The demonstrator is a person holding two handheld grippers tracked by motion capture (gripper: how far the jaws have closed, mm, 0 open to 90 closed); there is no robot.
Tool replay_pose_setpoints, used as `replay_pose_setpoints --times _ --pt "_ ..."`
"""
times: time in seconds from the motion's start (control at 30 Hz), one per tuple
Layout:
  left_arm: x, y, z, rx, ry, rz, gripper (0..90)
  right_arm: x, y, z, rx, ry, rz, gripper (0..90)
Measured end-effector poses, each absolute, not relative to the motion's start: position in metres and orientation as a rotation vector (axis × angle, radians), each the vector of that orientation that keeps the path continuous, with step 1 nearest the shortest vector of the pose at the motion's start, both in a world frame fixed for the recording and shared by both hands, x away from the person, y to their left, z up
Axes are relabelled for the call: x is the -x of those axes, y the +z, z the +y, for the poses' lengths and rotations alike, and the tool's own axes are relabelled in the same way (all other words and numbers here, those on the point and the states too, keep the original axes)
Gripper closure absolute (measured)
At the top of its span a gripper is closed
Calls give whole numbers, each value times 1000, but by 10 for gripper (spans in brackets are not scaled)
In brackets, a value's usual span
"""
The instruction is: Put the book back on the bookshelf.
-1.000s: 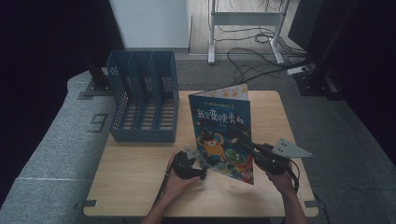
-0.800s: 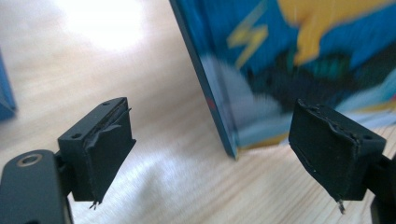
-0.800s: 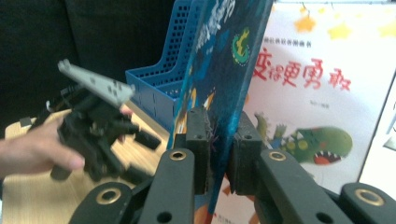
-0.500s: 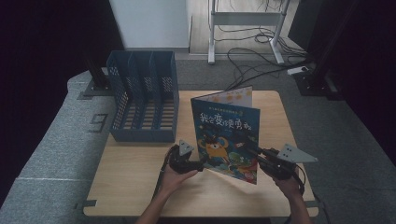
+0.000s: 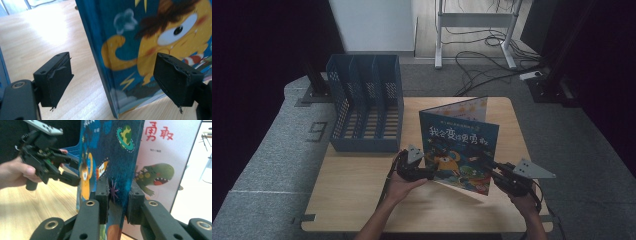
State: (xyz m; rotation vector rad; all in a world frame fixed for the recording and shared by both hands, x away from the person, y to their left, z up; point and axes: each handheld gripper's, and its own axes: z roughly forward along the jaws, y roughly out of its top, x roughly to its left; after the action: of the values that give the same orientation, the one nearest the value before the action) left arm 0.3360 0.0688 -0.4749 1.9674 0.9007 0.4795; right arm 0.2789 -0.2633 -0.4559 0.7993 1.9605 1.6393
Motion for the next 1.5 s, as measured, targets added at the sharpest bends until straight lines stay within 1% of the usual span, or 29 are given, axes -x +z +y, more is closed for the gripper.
replay_pose_setpoints --times 0.1,0.23,0.3,0.43,0.63,0.93,1.2,1.5 --pt "-336 -471 66 -1960 497 881 150 -279 -459 -266 -811 1621 1960 725" --pt "-337 -467 63 -1953 470 846 150 -280 -464 -269 -836 1592 1956 700" --pt "-336 -465 62 -1955 465 813 185 -281 -466 -271 -849 1586 1957 691" --pt "-332 -459 60 -1924 493 793 214 -283 -469 -272 -868 1585 1951 676" --pt "-331 -454 58 -1896 508 787 229 -286 -472 -272 -899 1582 1937 643" --pt "-326 -449 51 -1859 533 767 281 -292 -475 -269 -942 1590 1903 603" --pt "-319 -449 46 -1846 526 723 321 -293 -479 -267 -960 1526 1909 521" --pt "-318 -448 48 -1834 527 718 366 -295 -480 -266 -974 1509 1891 497"
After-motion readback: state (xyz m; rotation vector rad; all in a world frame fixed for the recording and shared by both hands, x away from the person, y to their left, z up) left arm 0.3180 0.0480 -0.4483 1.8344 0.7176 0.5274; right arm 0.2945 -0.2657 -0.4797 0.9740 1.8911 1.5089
